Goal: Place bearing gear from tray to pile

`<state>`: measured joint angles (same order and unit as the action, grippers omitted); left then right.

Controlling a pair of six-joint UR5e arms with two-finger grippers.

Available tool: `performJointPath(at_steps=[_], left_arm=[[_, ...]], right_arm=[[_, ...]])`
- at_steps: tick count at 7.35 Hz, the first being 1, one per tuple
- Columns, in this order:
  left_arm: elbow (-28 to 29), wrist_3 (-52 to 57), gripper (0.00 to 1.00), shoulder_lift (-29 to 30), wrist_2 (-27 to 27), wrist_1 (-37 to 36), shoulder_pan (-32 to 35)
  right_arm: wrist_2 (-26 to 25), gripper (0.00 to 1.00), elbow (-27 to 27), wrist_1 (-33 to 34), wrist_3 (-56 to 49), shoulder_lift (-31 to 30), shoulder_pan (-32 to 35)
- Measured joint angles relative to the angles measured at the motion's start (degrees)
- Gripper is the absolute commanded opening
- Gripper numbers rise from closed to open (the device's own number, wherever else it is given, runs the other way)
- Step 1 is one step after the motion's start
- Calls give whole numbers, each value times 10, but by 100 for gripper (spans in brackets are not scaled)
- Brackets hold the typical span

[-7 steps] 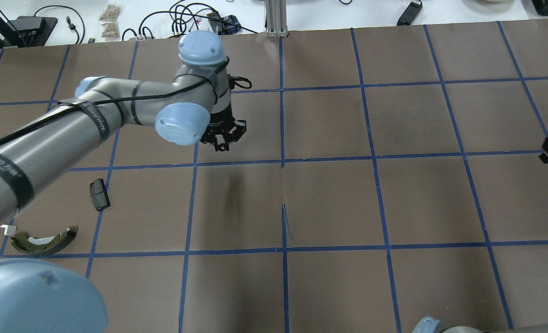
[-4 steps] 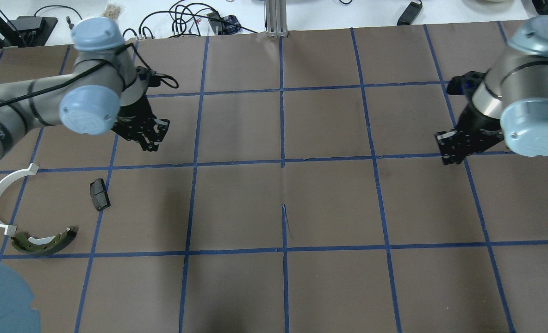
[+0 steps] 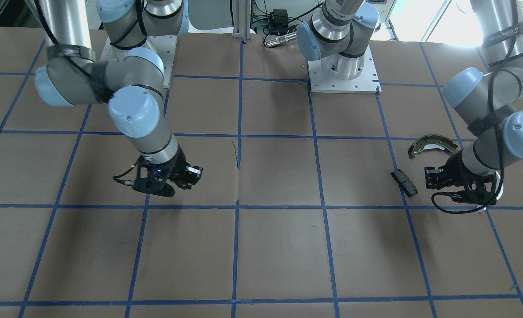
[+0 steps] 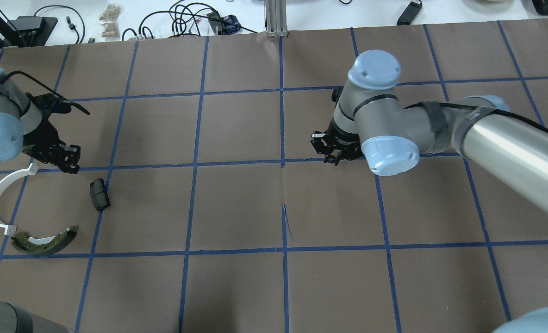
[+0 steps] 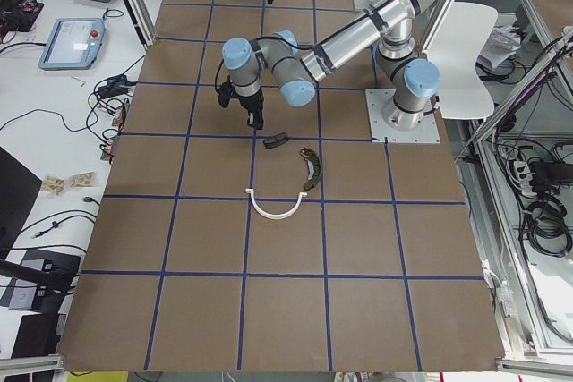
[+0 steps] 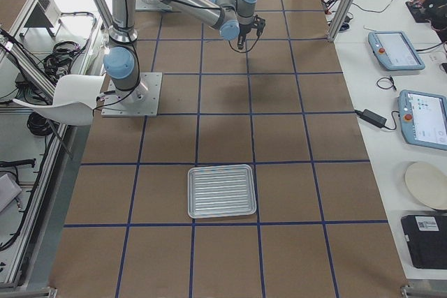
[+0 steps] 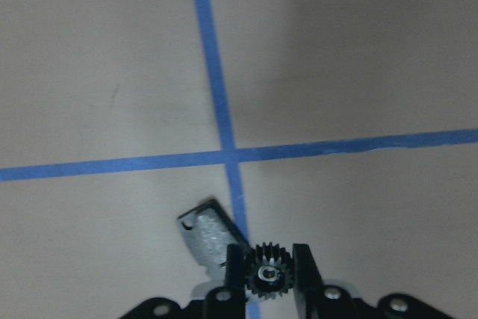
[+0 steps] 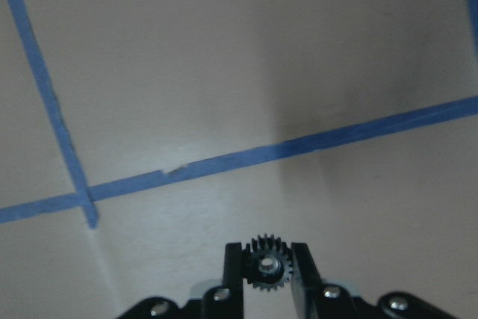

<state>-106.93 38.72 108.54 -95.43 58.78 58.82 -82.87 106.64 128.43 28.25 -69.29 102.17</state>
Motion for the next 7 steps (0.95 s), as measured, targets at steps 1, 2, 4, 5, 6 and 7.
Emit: performJointPath(at_steps=[1,2,4,5,6,7], left_arm=[[-19,39,59,8,1,-43,-25],[-31,59,91,15,2,-70,-36],[-33,69,100,20,5,-86,-42],[-24,67,100,15,9,-83,-40],[-11,62,100,3,14,-68,-27],[5,47,100,-9,16,-44,0]], right_arm=[[2,20,-16,15,59,22,36],[2,22,-28,22,90,32,56],[8,95,-37,25,107,44,68],[11,100,-38,26,109,47,69],[12,100,-38,25,109,48,69],[11,100,-40,23,105,46,65]])
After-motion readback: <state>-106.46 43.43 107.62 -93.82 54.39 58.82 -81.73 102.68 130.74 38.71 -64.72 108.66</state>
